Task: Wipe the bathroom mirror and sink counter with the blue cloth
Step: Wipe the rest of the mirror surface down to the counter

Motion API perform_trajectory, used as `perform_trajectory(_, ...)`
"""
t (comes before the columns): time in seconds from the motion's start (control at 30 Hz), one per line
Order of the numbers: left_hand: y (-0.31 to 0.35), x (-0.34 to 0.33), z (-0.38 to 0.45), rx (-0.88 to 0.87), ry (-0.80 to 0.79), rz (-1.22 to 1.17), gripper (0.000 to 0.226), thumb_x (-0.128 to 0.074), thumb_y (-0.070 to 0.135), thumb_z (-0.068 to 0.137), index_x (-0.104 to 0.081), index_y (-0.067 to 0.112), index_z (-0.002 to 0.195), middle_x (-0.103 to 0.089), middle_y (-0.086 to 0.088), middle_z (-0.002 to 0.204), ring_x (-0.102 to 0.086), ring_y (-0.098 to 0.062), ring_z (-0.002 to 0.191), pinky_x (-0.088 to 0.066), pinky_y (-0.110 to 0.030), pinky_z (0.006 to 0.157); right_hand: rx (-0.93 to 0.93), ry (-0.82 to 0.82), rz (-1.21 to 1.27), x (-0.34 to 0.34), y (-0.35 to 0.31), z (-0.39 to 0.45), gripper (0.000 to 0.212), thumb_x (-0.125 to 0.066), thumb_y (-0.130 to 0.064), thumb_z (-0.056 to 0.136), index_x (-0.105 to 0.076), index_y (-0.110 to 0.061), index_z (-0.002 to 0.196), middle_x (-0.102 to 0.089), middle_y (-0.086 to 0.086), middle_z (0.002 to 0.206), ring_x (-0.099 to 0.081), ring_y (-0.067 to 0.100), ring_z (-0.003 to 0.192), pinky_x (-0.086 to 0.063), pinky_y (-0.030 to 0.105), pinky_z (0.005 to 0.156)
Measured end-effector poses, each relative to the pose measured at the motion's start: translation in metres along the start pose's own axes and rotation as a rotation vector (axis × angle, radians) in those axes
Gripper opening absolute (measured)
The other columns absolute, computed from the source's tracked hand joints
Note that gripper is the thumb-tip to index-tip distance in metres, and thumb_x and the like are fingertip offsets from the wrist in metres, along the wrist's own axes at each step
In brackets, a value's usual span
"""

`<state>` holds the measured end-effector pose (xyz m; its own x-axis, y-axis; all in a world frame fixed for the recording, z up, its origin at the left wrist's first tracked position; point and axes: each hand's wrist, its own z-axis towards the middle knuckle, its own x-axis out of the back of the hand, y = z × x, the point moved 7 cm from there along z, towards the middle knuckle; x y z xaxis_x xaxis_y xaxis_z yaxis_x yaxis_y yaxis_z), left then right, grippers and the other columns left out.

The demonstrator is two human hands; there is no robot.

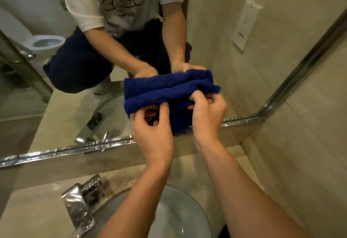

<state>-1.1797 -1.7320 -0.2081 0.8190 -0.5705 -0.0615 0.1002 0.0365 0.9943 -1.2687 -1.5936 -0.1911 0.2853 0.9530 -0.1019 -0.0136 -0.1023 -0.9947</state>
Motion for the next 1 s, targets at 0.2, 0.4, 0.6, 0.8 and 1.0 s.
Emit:
perform_trajectory(0.2, -0.009, -0.032, -0.011, -0.024, -0.029, 0.011, 0.009, -0.072, 0.037, 0.087, -0.063, 0.036, 0.091, -0.066, -0.009, 0.111, -0.065, -0.016, 0.097, -0.05, -0.012, 0.074, -0.024, 0.067, 0.049, 0.024, 0.001, 0.025, 0.008, -0.064, -0.022, 0.061, -0.059, -0.02, 0.067, -0.061, -0.006, 0.056, -0.06, 0.02, 0.059, -0.051, 0.035, 0.06)
perform_trajectory(0.4, -0.01, -0.072, -0.027, -0.041, -0.12, 0.038, 0.024, -0.07, 0.041, 0.086, -0.069, 0.022, 0.1, -0.066, -0.006, 0.107, -0.065, -0.016, 0.096, -0.056, -0.037, 0.086, -0.042, 0.191, 0.13, 0.054, 0.001, 0.053, 0.006, -0.061, -0.018, 0.059, -0.056, -0.021, 0.06, -0.055, -0.012, 0.047, -0.05, 0.013, 0.051, -0.046, 0.034, 0.057)
perform_trajectory(0.6, -0.003, -0.099, -0.045, -0.122, -0.158, 0.145, 0.029, -0.069, 0.037, 0.089, -0.066, 0.015, 0.109, -0.053, 0.003, 0.118, -0.057, -0.011, 0.104, -0.049, -0.033, 0.096, -0.037, 0.194, 0.172, 0.071, 0.002, 0.069, 0.012, -0.065, -0.008, 0.074, -0.059, -0.018, 0.069, -0.058, -0.013, 0.054, -0.051, 0.001, 0.048, -0.044, 0.024, 0.054)
perform_trajectory(0.8, 0.003, -0.145, -0.064, -0.212, -0.27, 0.191, 0.028, -0.065, 0.043, 0.087, -0.068, 0.022, 0.105, -0.054, 0.002, 0.112, -0.058, -0.019, 0.104, -0.05, -0.043, 0.095, -0.09, 0.311, 0.313, 0.104, 0.006, 0.096, 0.008, -0.058, -0.007, 0.083, -0.057, -0.014, 0.077, -0.064, 0.0, 0.074, -0.06, 0.012, 0.066, -0.052, 0.029, 0.061)
perform_trajectory(1.0, -0.001, -0.187, -0.089, -0.163, -0.466, 0.25, 0.055, -0.055, 0.065, 0.078, -0.067, 0.026, 0.115, -0.048, 0.006, 0.119, -0.049, -0.021, 0.116, -0.044, -0.043, 0.103, -0.172, 0.375, 0.302, 0.135, 0.014, 0.122, 0.008, -0.047, -0.007, 0.094, -0.052, -0.012, 0.096, -0.063, 0.006, 0.091, -0.061, 0.019, 0.079, -0.047, 0.025, 0.061)
